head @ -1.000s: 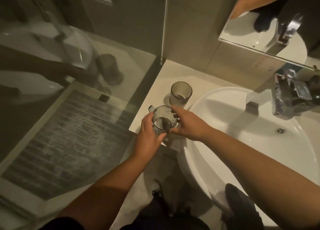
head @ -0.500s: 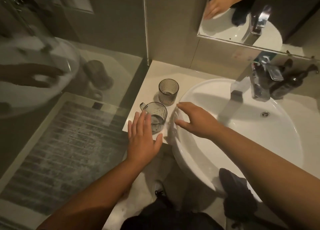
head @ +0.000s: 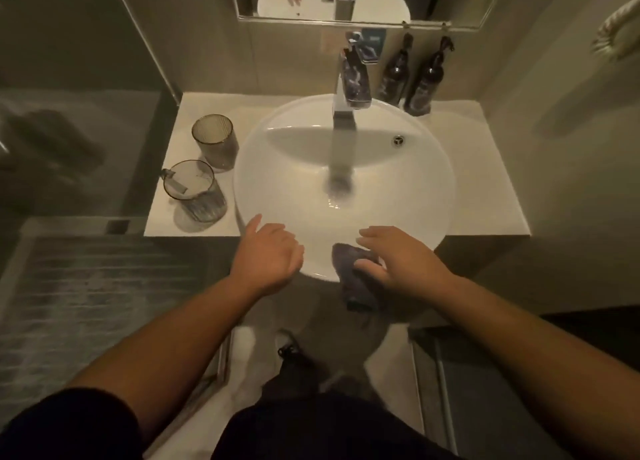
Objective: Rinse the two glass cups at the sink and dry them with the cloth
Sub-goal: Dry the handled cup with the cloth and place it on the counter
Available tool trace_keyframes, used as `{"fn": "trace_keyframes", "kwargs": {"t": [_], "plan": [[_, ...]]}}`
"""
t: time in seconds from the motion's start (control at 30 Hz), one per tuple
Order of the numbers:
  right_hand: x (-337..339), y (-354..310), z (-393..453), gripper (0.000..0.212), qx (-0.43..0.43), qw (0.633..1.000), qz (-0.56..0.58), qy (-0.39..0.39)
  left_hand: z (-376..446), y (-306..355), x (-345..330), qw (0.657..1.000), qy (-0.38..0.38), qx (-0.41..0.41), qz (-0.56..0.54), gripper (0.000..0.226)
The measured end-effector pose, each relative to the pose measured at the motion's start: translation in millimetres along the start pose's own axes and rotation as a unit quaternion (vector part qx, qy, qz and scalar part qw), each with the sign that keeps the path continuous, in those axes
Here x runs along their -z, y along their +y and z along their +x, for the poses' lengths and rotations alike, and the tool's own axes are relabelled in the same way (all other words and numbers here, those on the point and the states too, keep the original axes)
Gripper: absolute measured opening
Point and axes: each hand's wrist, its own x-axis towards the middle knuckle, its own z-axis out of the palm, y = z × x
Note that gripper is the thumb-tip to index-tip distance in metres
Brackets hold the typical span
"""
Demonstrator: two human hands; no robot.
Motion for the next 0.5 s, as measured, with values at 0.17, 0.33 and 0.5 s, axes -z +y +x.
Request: {"fn": "trace_keyframes", "kwargs": {"t": [0.17, 0.33, 0.5], "plan": [[-35.4, -19.5, -24.7, 0.095, 0.072, 0.992, -0.092, 0.046, 0.5, 6.8, 1.5, 0.999, 0.014, -0.005, 0.038, 0.057], [-65.1, -25.9, -13.3, 0.099, 0.023, 0.985, -0.17, 0.012, -0.3, 9.3, 3.8, 0.999, -0.004, -0.006, 0.039, 0.061], [-73.6, -13.5, -13.6, 0.069, 0.061, 0.982, -0.165, 0.063, -0.7, 8.0, 2.8, 0.999, -0.007, 0.002, 0.038, 0.064]]}}
